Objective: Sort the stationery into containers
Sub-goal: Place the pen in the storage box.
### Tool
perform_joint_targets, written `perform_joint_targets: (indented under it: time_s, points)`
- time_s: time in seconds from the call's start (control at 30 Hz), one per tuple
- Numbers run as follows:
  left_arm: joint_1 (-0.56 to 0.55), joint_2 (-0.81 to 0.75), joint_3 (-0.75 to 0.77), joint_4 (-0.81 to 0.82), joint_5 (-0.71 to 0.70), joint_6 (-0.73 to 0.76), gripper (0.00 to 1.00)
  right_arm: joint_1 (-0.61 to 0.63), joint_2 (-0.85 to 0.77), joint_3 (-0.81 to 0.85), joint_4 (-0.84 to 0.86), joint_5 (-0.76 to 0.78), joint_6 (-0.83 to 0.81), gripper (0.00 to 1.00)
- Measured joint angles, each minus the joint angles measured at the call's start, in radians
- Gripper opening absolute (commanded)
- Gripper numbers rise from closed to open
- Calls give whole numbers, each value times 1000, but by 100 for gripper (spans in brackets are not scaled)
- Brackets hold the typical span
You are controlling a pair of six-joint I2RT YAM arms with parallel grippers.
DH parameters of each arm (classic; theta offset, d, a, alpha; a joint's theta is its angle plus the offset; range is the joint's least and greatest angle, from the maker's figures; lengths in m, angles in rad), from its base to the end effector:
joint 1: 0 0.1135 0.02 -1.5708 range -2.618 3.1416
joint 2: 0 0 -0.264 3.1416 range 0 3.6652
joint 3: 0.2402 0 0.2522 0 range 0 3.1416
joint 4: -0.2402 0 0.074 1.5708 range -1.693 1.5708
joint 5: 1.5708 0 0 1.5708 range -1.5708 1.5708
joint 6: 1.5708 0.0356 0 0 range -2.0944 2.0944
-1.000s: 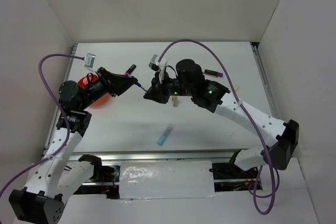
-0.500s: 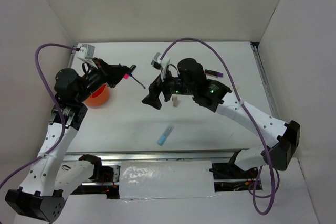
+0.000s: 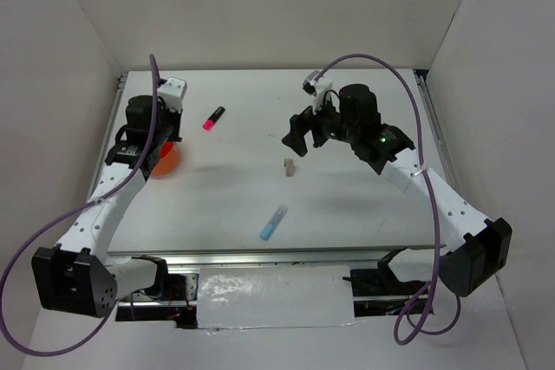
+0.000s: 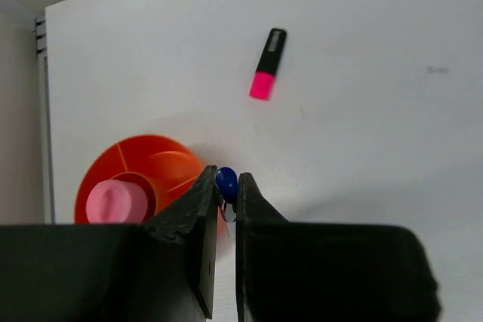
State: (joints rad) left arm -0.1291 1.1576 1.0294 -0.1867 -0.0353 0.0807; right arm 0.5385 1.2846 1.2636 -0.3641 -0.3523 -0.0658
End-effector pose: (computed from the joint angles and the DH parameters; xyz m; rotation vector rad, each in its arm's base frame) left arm 0.2667 -0.0334 0.3495 0.1734 1.8775 0.0001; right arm 0.2437 0.1599 0.3813 -0.8134 1.8142 0.6530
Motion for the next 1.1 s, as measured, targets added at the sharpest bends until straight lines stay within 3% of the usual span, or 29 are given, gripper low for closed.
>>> perform_joint_targets:
  time_s: [0.5,0.67,0.77,0.8,0.9,1.1]
  points:
    - [86,80,-21,95,-64,157,0,-55,-33,-71,-13,-16,-38,100]
    - [114,115,-31,102,-64,157,4,-77,-32,-74,-14,-26,-53,93]
    - [122,133,-33,103,-61,156,15,-103,-21,-72,-16,-33,-63,86]
    - [123,136,-35,102,-58,156,23,-113,-12,-72,-17,-35,-66,84]
    - [135,137,-39,100,-38,155,35,-142,23,-66,-24,-45,-79,84]
    - [156,136,-53,102,-11,150,49,-192,84,-53,-49,-55,-101,83]
